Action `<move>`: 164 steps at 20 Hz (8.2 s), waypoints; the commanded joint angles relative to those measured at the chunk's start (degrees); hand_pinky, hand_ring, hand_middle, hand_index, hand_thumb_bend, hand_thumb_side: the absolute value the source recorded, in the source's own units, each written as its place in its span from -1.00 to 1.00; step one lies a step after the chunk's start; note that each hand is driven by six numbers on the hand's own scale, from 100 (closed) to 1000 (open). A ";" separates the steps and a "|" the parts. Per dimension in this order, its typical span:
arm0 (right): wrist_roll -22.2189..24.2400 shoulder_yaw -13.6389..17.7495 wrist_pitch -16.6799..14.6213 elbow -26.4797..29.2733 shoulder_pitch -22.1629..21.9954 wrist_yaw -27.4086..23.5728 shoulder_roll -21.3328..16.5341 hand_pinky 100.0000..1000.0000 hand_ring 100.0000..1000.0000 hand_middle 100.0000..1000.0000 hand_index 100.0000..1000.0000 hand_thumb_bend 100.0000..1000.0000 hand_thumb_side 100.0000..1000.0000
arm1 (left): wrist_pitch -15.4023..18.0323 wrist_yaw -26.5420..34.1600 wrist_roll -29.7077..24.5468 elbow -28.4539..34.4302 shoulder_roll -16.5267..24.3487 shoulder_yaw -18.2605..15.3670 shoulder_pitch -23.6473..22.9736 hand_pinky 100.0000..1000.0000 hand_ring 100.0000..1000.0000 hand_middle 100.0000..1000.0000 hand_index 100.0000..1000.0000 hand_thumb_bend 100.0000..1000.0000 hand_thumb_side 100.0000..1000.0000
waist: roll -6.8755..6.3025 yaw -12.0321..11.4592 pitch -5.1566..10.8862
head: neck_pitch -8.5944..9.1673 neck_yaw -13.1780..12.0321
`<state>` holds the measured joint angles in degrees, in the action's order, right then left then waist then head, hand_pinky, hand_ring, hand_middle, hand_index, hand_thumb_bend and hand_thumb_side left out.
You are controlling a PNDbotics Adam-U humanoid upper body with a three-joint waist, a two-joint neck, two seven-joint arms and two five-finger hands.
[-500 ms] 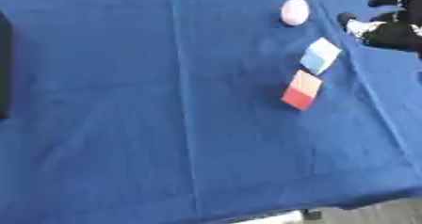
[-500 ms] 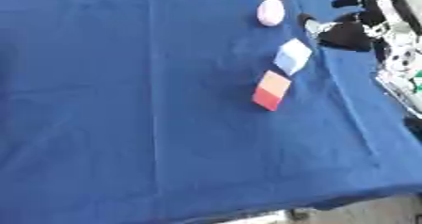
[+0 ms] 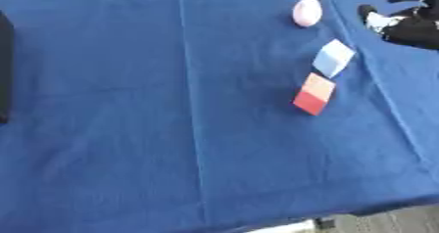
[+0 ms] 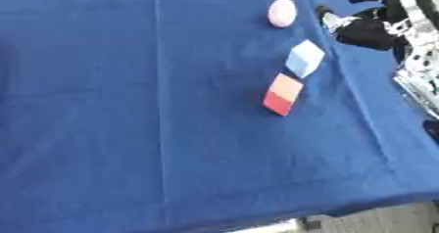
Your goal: Pick up the objects with one hand, pass them to the other hand, and then place them into the box on the other side of the table.
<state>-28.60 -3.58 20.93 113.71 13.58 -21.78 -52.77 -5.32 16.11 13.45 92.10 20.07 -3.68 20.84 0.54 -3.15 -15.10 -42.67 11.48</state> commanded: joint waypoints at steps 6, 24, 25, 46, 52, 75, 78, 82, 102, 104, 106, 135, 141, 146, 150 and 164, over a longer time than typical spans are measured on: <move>9.51 -2.32 5.03 0.88 -0.03 6.96 -2.90 0.34 0.60 0.49 0.53 0.13 -0.97 | -0.02 0.22 -0.01 1.03 1.42 -0.27 0.46 0.57 0.72 0.41 0.48 -0.76 0.82 | 0.02 -0.07 1.06 | 0.50 0.33; 25.04 -9.88 11.42 0.88 -0.33 22.40 -3.59 0.40 0.60 0.51 0.59 0.16 -0.79 | -0.19 0.06 -0.35 0.94 1.47 0.20 0.51 0.57 0.73 0.41 0.48 -0.77 0.82 | 0.12 -0.40 1.11 | 0.50 1.10; 25.62 -10.18 11.59 0.88 -0.25 22.94 -3.44 0.40 0.60 0.51 0.59 0.16 -0.79 | -0.19 0.06 -0.36 0.95 1.45 0.20 0.53 0.57 0.73 0.41 0.48 -0.77 0.82 | 0.11 -0.42 1.12 | 0.54 1.10; 27.93 -14.19 18.38 0.88 2.89 29.21 -0.31 0.41 0.63 0.54 0.64 0.18 -0.71 | -0.32 -0.06 -0.59 0.82 1.05 0.54 0.68 0.57 0.73 0.42 0.48 -0.77 0.82 | 0.09 -0.98 1.16 | 0.08 1.78; 28.19 -14.67 19.49 0.88 2.94 30.16 0.14 0.42 0.64 0.54 0.64 0.17 -0.70 | -0.34 -0.07 -0.58 0.82 1.07 0.56 0.69 0.57 0.73 0.42 0.48 -0.77 0.82 | 0.07 -0.97 1.12 | 0.11 1.66; 28.89 -14.87 20.86 0.88 1.71 31.09 0.60 0.43 0.63 0.52 0.62 0.12 -0.70 | -0.43 -0.09 -0.58 0.91 1.26 0.61 0.57 0.57 0.74 0.42 0.48 -0.77 0.82 | -0.16 -0.64 0.94 | 0.08 1.54; 28.75 -14.83 21.08 0.88 1.64 31.12 0.55 0.44 0.66 0.53 0.62 0.12 -0.70 | -0.44 -0.10 -0.60 0.93 1.26 0.63 0.56 0.57 0.74 0.42 0.48 -0.77 0.82 | -0.17 -0.64 0.92 | 0.18 1.47; 28.61 -14.83 20.99 0.88 1.68 31.09 0.52 0.46 0.72 0.58 0.65 0.12 -0.70 | -0.48 -0.12 -0.64 0.93 1.27 0.69 0.55 0.57 0.74 0.42 0.48 -0.77 0.83 | -0.20 -0.64 0.87 | 0.29 1.46; 28.82 -15.01 22.05 -0.59 1.86 30.84 0.82 0.45 0.69 0.55 0.64 0.12 -0.68 | -0.54 -0.16 -0.72 0.97 0.97 0.86 0.78 0.57 0.74 0.42 0.48 -0.77 0.83 | -0.29 -1.02 0.66 | 0.62 1.54; 28.71 -15.00 21.81 -0.97 1.76 30.83 0.81 0.45 0.69 0.56 0.64 0.11 -0.68 | -0.55 -0.18 -0.76 0.97 0.93 0.91 0.81 0.57 0.74 0.42 0.48 -0.77 0.83 | -0.31 -1.07 0.62 | 0.70 1.54; 28.64 -14.99 21.58 -1.37 1.65 30.90 0.83 0.46 0.69 0.56 0.65 0.11 -0.67 | -0.56 -0.20 -0.79 0.99 0.88 0.93 0.84 0.57 0.74 0.42 0.48 -0.77 0.83 | -0.35 -1.11 0.55 | 0.78 1.49; 27.14 -15.10 19.85 -5.74 2.56 31.18 1.65 0.45 0.67 0.54 0.64 0.08 -0.68 | -0.66 -0.28 -0.80 1.19 0.84 0.98 0.86 0.57 0.75 0.42 0.48 -0.78 0.84 | -1.04 -0.97 -0.48 | 1.73 1.51; 26.54 -15.17 19.68 -6.66 2.74 30.68 1.96 0.44 0.66 0.52 0.61 0.01 -0.72 | -0.69 -0.27 -0.83 1.20 0.86 1.03 0.84 0.58 0.75 0.43 0.48 -0.78 0.84 | -1.09 -0.92 -0.52 | 1.86 1.48; 25.98 -15.35 19.56 -7.22 2.86 30.09 2.07 0.44 0.65 0.51 0.60 -0.03 -0.72 | -0.70 -0.27 -0.85 1.23 0.85 1.05 0.85 0.58 0.75 0.43 0.48 -0.78 0.84 | -1.10 -0.93 -0.52 | 1.95 1.49; 26.01 -15.52 19.41 -7.54 2.83 30.09 2.04 0.44 0.65 0.50 0.60 -0.06 -0.74 | -0.70 -0.24 -0.87 1.24 0.87 1.06 0.87 0.58 0.75 0.43 0.48 -0.78 0.84 | -1.07 -0.94 -0.51 | 1.99 1.48; 26.01 -15.57 19.04 -7.21 2.79 29.39 1.85 0.43 0.64 0.48 0.58 -0.14 -0.79 | -0.76 -0.28 -1.00 1.15 0.79 1.19 0.97 0.58 0.75 0.43 0.48 -0.78 0.84 | -0.92 -1.10 -0.41 | 1.76 1.35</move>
<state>-2.53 -19.80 40.23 105.89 16.07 7.80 -49.56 -6.08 16.01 12.65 92.45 20.07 -2.60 21.26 -0.53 -4.25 -16.31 -41.63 12.97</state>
